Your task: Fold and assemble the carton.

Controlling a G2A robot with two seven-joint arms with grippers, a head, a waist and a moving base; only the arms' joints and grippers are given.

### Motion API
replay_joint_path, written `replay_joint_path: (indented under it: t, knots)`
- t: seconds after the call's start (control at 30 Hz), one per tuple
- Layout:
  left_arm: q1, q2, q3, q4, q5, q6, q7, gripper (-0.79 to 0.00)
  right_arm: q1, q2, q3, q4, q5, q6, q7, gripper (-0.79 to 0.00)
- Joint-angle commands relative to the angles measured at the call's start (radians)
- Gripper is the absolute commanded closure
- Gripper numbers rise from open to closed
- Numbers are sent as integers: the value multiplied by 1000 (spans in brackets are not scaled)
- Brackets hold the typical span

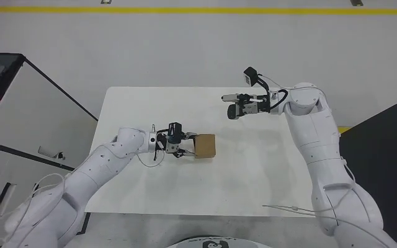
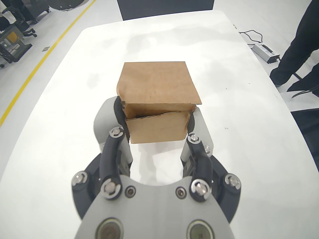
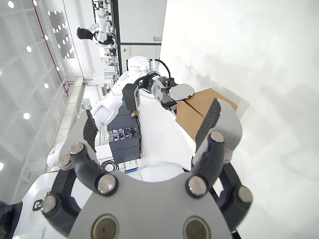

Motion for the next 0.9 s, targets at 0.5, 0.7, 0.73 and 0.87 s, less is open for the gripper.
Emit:
replay_joint_path:
  t: [0.5, 0.7, 0.73, 0.87]
  knots:
    - [0, -22, 15, 59, -1, -10, 81, 0, 0, 0, 0, 0, 0, 0, 0, -785]
    - [-20, -50, 48, 136, 33, 15, 135, 0, 0, 0, 0, 0, 0, 0, 0, -785]
    - [-21, -56, 53, 150, 30, 13, 147, 0, 0, 0, 0, 0, 0, 0, 0, -785]
    - [-35, -78, 73, 197, 38, 15, 177, 0, 0, 0, 0, 0, 0, 0, 0, -785]
